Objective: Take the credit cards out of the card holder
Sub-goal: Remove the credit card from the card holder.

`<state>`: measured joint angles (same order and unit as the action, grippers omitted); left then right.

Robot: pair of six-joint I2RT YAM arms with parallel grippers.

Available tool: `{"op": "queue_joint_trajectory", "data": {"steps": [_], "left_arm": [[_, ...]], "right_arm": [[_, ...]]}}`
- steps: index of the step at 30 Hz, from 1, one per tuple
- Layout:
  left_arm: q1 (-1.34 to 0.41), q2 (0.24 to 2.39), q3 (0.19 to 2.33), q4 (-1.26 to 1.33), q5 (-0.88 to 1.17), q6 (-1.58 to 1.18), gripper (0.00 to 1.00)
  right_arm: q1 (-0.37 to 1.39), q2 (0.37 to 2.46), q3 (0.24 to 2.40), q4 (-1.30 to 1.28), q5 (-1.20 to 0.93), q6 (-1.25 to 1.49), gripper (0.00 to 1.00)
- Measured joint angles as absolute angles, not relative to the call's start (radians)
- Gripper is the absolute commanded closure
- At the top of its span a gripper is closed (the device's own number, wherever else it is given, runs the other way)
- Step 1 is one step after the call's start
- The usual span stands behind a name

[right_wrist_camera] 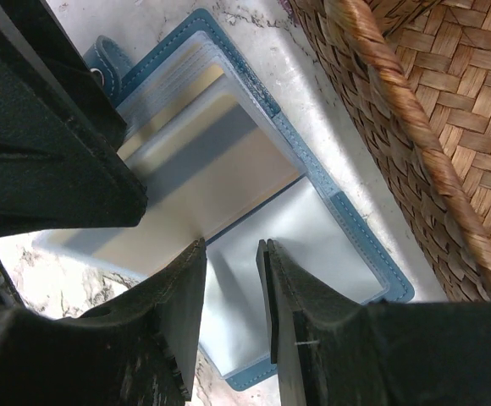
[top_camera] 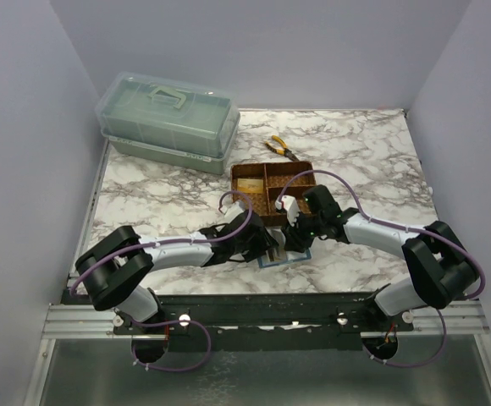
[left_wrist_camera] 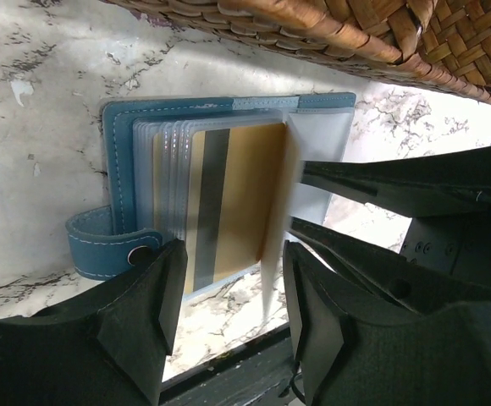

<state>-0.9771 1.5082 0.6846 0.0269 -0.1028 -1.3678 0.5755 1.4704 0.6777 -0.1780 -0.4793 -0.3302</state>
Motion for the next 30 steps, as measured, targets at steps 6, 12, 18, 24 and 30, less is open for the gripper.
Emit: {"op": "queue_joint_trajectory", "data": {"steps": [6,12,18,24,30], "left_arm": [[-0.977,1.517,0.697,0.019,-0.102,-1.364,0.45],[-0.977,1.514,0.697,0.017,-0.103,-1.349,0.49],[-0.977,1.51,0.69,0.02,-0.107,-1.349,0.48],[-0.977,1.478,0.646,0.08,-0.107,-1.34,0.48],[-0.977,1.472,0.643,0.125,-0.106,-1.328,0.48]], "right_arm": [[0.575,1.471,0.678,-0.178,-0.479,-0.331,0.61],[0.575,1.475,0.68,-0.18,-0.479,-0.332,0.61],[0.575,1.475,0.68,-0.18,-0.479,-0.332,0.61],[0.575,1.475,0.681,-0.181,-0.479,-0.333,0.61],[0.575,1.475,0.681,-0.181,-0.479,-0.333,0.61]]}}
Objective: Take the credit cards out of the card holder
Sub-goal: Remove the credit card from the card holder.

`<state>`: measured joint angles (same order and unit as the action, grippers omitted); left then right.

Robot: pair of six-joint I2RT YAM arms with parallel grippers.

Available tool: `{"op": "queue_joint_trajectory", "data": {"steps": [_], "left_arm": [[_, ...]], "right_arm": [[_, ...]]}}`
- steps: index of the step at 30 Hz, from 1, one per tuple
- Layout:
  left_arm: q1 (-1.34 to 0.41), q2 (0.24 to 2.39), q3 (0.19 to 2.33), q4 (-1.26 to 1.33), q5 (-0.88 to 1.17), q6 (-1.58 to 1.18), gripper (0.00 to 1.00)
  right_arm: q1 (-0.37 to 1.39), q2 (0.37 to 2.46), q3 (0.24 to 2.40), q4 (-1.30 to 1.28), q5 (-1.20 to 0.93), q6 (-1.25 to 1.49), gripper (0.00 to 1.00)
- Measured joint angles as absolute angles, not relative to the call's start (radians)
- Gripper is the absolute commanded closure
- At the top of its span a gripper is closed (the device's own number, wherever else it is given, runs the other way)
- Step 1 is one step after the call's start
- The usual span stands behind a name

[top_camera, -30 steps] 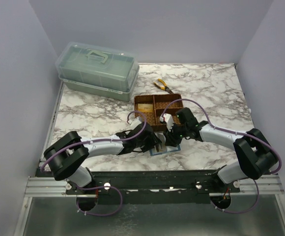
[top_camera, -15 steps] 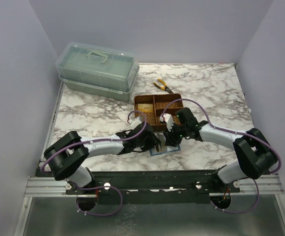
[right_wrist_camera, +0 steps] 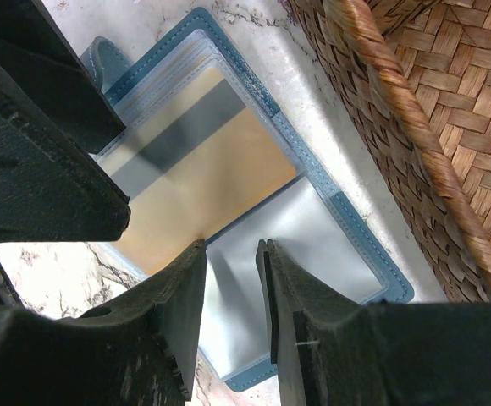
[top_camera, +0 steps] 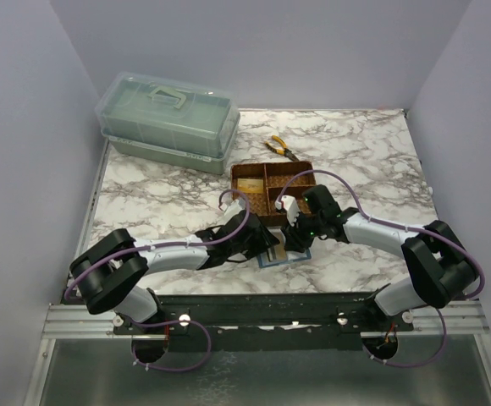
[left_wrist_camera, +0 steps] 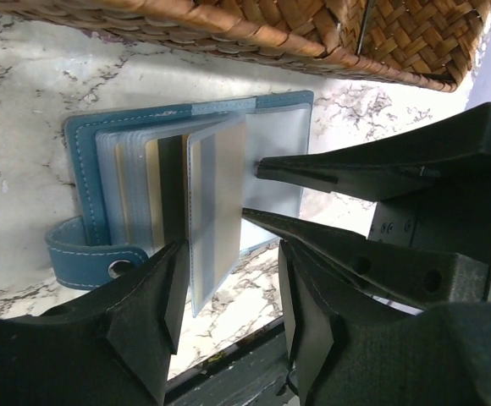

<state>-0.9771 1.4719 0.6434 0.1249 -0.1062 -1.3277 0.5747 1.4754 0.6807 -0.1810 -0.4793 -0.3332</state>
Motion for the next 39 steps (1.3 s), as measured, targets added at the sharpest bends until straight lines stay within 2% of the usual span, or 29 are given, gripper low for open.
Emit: {"op": "queue_joint_trajectory", "data": {"steps": [19,39], "left_arm": [[-0.977,1.476,0.579,0.292,-0.079,-1.317,0.5],[-0.977,1.604,0.626,0.465,0.016,-1.3,0.47]], "right_arm": [[0.567,1.466,0.683,-0.194,-0.491,-0.329,0.57],[0.402,1.382,0.701,-0.233,-0.579,-0.253,0.58]]}}
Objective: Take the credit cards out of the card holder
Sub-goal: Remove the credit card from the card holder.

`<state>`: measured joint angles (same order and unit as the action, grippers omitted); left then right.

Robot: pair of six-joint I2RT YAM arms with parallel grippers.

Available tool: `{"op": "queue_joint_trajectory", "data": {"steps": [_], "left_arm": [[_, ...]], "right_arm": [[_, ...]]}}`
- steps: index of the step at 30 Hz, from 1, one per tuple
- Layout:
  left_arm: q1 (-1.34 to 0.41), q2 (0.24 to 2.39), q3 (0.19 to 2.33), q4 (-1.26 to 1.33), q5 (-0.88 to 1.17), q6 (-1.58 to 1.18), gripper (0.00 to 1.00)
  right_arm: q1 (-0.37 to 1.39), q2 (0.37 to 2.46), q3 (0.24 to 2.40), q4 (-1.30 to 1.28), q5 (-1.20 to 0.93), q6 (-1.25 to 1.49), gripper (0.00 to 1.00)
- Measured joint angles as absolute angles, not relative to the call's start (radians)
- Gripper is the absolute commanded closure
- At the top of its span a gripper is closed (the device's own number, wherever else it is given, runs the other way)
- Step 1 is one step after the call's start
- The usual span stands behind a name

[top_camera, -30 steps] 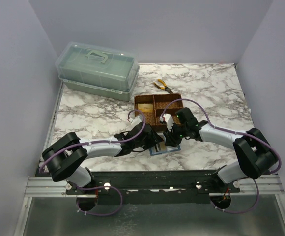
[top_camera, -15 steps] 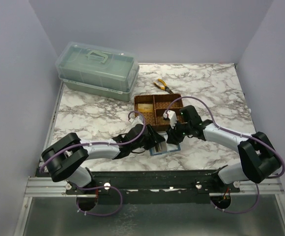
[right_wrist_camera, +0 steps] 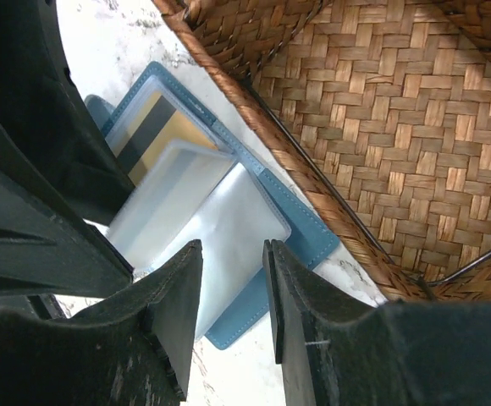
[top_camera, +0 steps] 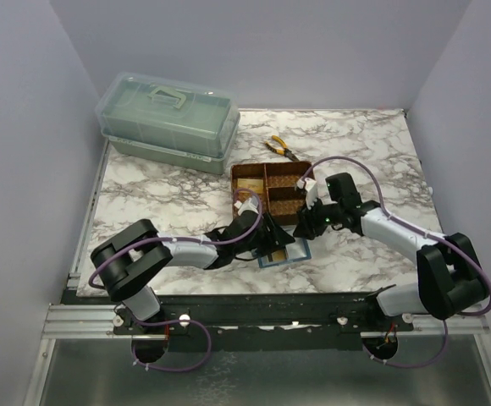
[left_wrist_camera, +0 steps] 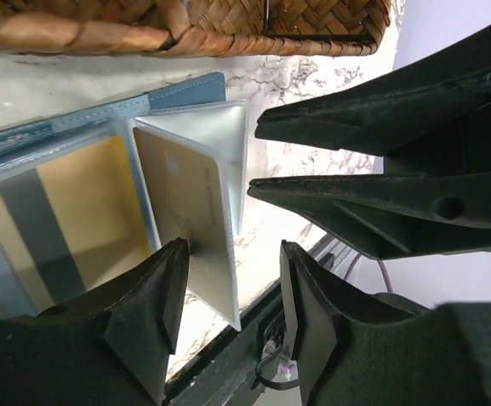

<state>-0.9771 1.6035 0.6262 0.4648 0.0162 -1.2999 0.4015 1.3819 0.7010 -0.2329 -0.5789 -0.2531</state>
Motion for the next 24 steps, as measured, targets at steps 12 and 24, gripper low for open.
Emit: {"op": "queue_joint_trajectory", "data": {"steps": [12,24], "left_arm": [[-0.977,1.652,0.66,0.508,0.063,-1.3,0.46],[-0.977,1.657,0.653,0.545,0.063,-1.288,0.45]], "right_arm": [[0.345,1.407,0.719,-0.259,-0.672,-0.207,0.58],[0.294,1.425,0.736,-0.288,-0.733,-0.176,0.44]]}}
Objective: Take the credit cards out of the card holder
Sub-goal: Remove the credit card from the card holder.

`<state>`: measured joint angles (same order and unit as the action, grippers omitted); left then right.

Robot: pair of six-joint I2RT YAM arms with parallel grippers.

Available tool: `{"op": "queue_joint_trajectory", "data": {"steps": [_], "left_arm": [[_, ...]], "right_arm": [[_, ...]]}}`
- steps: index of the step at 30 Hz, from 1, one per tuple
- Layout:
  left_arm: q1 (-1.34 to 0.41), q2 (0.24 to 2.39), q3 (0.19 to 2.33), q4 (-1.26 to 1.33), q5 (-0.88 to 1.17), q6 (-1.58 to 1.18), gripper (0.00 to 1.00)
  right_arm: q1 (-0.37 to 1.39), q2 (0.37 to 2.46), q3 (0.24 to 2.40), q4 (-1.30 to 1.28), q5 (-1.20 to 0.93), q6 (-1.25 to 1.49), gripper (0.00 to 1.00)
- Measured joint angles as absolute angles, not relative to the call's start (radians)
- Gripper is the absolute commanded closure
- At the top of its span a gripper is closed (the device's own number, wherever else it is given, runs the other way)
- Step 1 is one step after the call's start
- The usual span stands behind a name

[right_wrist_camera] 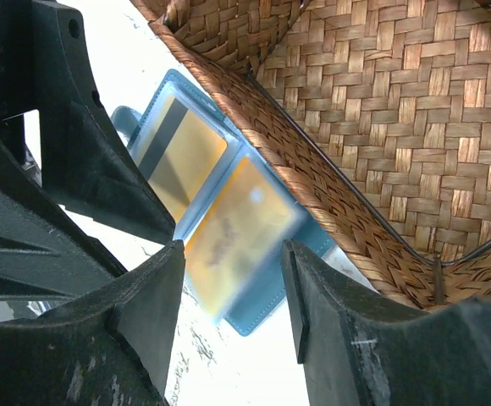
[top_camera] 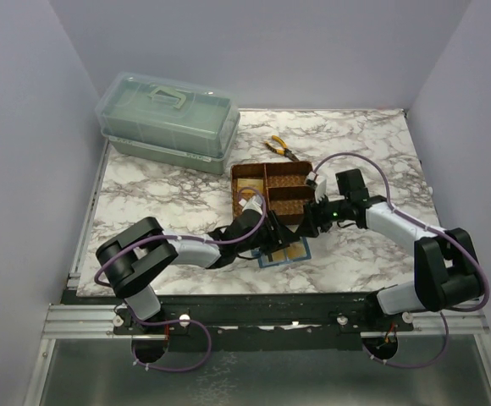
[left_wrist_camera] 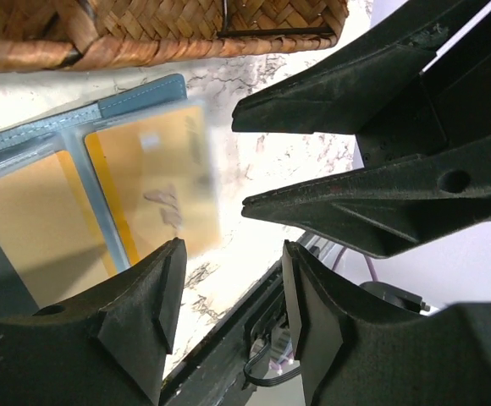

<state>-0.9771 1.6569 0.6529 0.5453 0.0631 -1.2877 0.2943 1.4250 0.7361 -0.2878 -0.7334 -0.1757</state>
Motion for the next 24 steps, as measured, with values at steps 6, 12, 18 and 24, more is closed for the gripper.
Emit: {"op": "queue_joint_trajectory", "data": {"steps": [6,12,18,24], "left_arm": [[-0.977,1.652,0.636,0.598,0.063,-1.277,0.45],[-0.977,1.626,0.578,0.63,0.057,-1.283,0.45],[-0.977,1.539,0.505,0.635,0.032,-1.291,0.45],[-0.977,1.523,0.486,0.643,0.006,-1.298,0.45]], "right_arm": [[0.285,1.426,0.736,-0.287,-0.799,-0.172,0.48],[0.285,1.484,0.765,-0.292,-0.855,-0.172,0.48],[0.285,1.489,0.766,-0.292,-0.862,-0.15,0.42],[0.284,1.494,0.765,-0.278,-0.86,-0.05,0.41]]}}
